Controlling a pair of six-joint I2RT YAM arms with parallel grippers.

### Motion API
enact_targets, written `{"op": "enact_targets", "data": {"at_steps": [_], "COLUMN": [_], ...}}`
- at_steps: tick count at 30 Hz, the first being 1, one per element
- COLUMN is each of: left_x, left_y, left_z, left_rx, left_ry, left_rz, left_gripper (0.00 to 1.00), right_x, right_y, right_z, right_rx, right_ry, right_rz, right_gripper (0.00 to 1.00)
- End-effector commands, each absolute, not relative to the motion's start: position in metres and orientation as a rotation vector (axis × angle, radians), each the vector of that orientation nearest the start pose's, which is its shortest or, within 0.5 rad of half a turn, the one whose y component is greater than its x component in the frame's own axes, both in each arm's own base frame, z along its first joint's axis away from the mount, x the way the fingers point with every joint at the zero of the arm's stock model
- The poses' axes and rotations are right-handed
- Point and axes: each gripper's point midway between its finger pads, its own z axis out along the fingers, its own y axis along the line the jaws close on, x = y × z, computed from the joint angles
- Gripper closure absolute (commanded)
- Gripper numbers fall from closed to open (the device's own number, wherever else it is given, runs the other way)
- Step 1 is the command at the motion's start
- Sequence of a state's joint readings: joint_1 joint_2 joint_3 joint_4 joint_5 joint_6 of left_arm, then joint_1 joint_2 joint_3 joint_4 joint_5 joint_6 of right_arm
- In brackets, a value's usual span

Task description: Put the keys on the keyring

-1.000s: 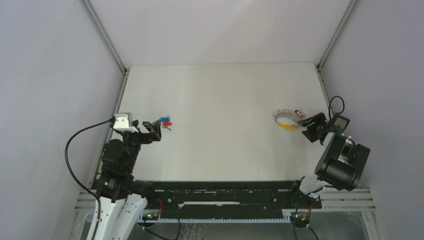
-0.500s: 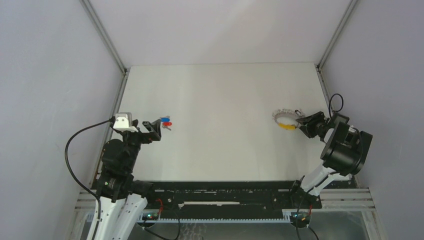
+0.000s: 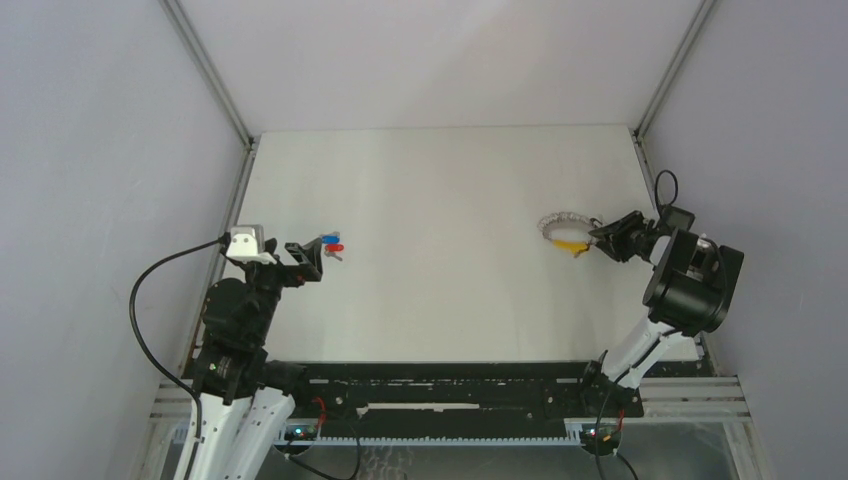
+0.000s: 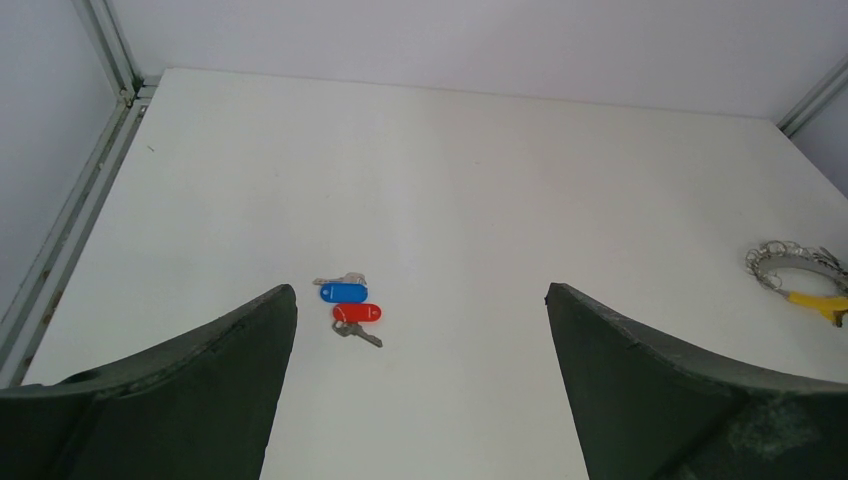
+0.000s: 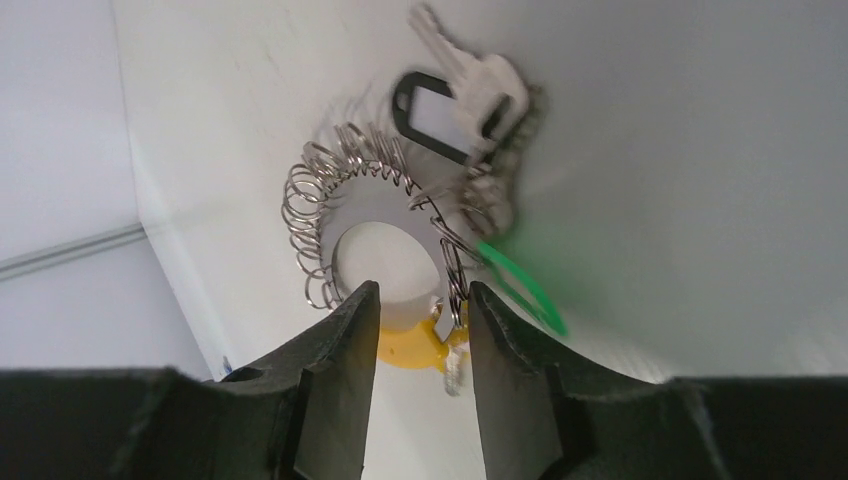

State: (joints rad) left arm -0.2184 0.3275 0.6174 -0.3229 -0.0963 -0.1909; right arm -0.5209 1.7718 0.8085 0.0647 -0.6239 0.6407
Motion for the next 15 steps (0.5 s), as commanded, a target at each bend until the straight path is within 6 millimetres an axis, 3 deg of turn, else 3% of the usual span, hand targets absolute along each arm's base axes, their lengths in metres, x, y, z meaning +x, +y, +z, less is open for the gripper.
{"op": "enact_targets", "data": {"at_steps": [1,6,11,15], "left_x": [0.232,0.231,0.230,0.230], "left_y": [-0.042,-0.042,-0.042,-0.042], "left_z": [0.295,0.296,0.295,0.296], "left_rx": [-0.035,-0.035,-0.035,-0.033], "left_ry": [1.553,1.550,1.549,1.547], "left_rz": [-0.243,-0.243,-0.244,-0.245], "left_gripper": [0.00,0.00,0.00,0.00], "right_x": [0.398,0.413,0.415,0.419], "right_y": [-0.064,-0.060,-0.046,-0.038], "right_z": [0.041,0.033,0.023,0.020], "right_rx": [0.954,0.935,0.861,0.740], "right_ry": [2.192,2.294,2.479,2.595], "right_rz": [0.834,0.770,0.707,0.557], "right_gripper": [0.61,0.60,0.60,0.58]}}
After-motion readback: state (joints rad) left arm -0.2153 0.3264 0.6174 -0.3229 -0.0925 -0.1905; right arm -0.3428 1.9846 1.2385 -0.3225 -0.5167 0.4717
